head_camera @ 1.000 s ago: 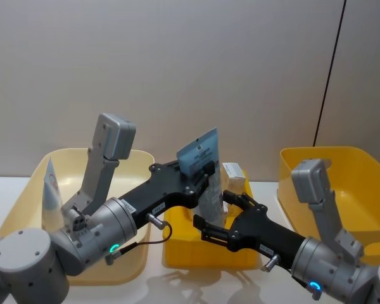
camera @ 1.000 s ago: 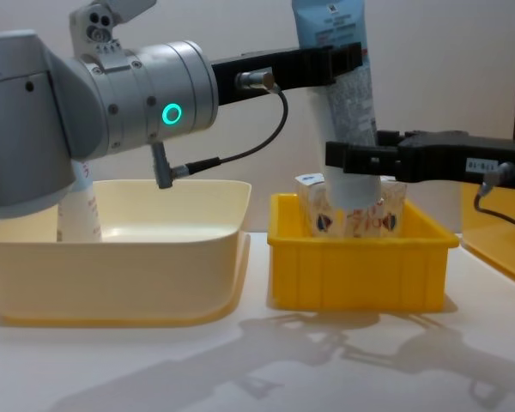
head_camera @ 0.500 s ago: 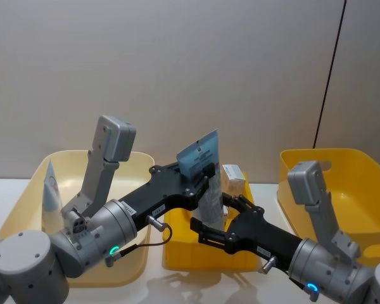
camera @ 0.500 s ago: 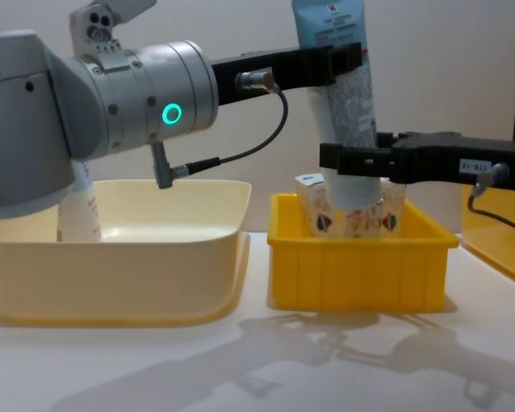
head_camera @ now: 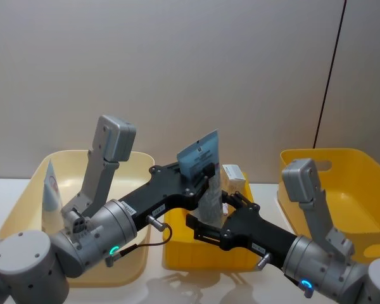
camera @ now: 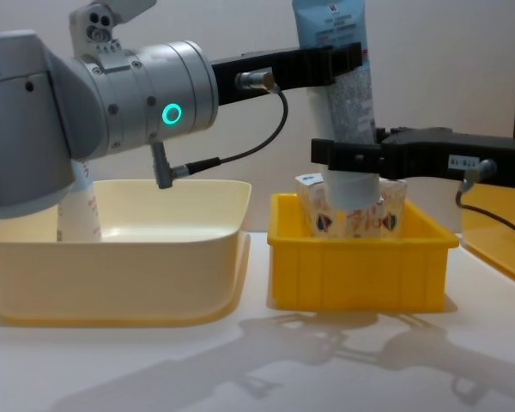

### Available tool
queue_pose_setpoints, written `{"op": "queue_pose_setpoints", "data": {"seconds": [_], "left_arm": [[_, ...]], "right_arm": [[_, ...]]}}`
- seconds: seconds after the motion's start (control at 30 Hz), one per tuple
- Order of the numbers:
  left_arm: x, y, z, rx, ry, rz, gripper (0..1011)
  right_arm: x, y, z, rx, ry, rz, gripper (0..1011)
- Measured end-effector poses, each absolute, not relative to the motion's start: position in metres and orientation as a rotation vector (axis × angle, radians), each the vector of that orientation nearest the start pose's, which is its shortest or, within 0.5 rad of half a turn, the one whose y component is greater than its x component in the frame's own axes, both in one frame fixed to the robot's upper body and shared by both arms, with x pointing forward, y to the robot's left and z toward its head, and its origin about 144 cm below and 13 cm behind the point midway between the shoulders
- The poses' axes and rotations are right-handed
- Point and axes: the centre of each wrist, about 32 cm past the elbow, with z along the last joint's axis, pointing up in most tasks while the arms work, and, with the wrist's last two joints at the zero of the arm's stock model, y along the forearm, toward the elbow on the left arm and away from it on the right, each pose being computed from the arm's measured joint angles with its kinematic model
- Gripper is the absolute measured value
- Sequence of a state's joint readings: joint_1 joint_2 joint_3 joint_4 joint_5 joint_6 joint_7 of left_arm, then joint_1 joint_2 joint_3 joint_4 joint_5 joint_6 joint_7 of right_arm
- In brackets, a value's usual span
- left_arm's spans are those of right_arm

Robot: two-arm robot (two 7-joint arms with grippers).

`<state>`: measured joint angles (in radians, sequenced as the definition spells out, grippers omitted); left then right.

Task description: Bimanual collaborative sorting of washing and personal care products

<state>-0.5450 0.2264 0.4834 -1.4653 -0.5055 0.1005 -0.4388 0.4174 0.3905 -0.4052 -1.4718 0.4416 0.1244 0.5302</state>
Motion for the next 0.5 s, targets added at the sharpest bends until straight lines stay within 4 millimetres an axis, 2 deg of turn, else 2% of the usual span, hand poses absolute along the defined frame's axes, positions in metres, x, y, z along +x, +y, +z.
{"op": "queue_pose_setpoints", "data": {"seconds": [0.1, 0.23, 0.43, 0.5], "left_arm": [[0.5637, 0.1541, 1.2837, -0.178, -0.085, 0.657, 219], [0.5637, 0.1541, 1.2837, -0.178, -0.085, 0.657, 219], [0.5637, 0.154, 1.2837, -0.178, -0.085, 0.657, 219], [0.5637, 0.1541, 1.2837, -0.178, -0.085, 0.657, 218]], "right_arm": [[0.5494, -0.2335, 1.2374, -0.033, -0.065, -0.715, 1000], [0.5496, -0.2328, 1.2373, -0.033, -0.066, -0.716, 931], [0.55, -0.2321, 1.2373, -0.034, -0.068, -0.717, 748], [0.5501, -0.232, 1.2373, -0.034, -0.068, -0.717, 721]]}}
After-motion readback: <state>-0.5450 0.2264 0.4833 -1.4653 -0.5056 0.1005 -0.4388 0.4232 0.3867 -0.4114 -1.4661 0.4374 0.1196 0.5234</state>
